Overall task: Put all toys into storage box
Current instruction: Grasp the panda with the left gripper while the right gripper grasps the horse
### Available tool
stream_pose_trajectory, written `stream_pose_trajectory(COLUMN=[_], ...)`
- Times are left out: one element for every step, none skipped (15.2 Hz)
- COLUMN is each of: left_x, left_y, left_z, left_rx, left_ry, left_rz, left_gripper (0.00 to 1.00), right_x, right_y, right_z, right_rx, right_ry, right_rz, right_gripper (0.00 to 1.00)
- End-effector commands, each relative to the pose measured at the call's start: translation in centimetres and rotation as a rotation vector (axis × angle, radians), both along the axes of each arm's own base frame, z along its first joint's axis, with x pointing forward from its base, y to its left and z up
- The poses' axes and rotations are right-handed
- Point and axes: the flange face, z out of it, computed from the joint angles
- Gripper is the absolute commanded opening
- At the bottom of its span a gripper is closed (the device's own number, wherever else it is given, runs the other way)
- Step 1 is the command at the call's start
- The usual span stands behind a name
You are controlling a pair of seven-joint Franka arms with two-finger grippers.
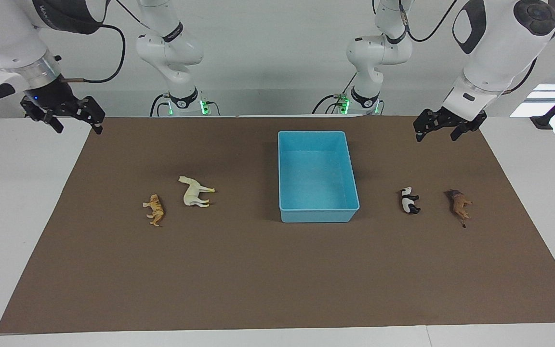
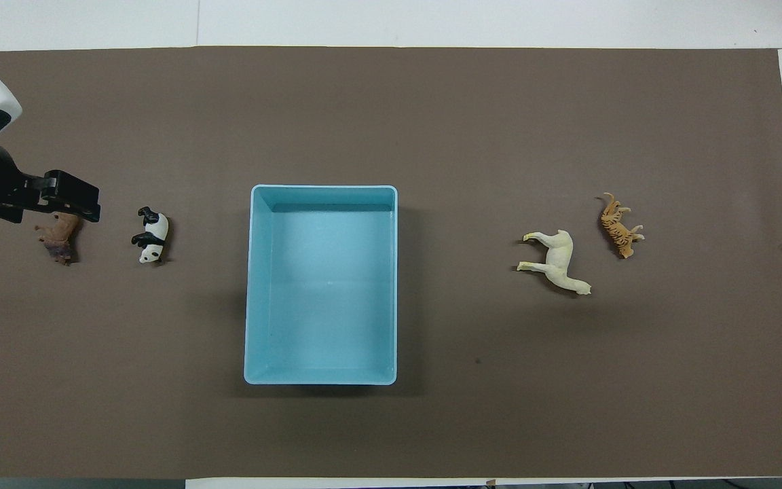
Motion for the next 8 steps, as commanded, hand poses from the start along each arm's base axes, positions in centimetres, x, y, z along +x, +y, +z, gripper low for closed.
stream_pose_trajectory(left_x=[1.1,1.7,2.2,2.6,3.0,2.8,2.2,2.0], left_y=[-0.1,0.0,0.6,1.3,2.1,2.1,2.4,2.9], left_z=[0.3,-0.3,-2.4,-3.7,-6.0,-8.5,-11.1,-13.4], left_rx=[0.001,0.000,-0.001,-0.002,-0.001,-0.001,-0.002,-0.004], left_ry=[-0.079,-0.116,-0.128,-0.148,-0.153,-0.140,-0.119,-0.120], left_rz=[0.021,0.020,0.029,0.036,0.046,0.037,-0.017,-0.075], left_gripper=[1.00,1.00,1.00,1.00,1.00,1.00,1.00,1.00], right_x=[-0.9,-0.8,-0.9,-0.9,-1.0,-1.1,-1.2,-1.5], right_y=[1.8,4.3,6.3,7.6,9.8,12.0,13.6,15.5], right_z=[-2.7,-3.9,-5.3,-6.3,-7.9,-9.7,-11.6,-13.5], right_rx=[-0.016,-0.013,-0.014,-0.016,-0.018,-0.020,-0.021,-0.021], right_ry=[-0.026,-0.016,-0.003,0.003,0.015,0.013,0.000,-0.010], right_rz=[0.019,0.060,0.061,0.041,0.045,0.047,0.021,0.005], right_gripper=[1.00,1.00,1.00,1.00,1.00,1.00,1.00,1.00])
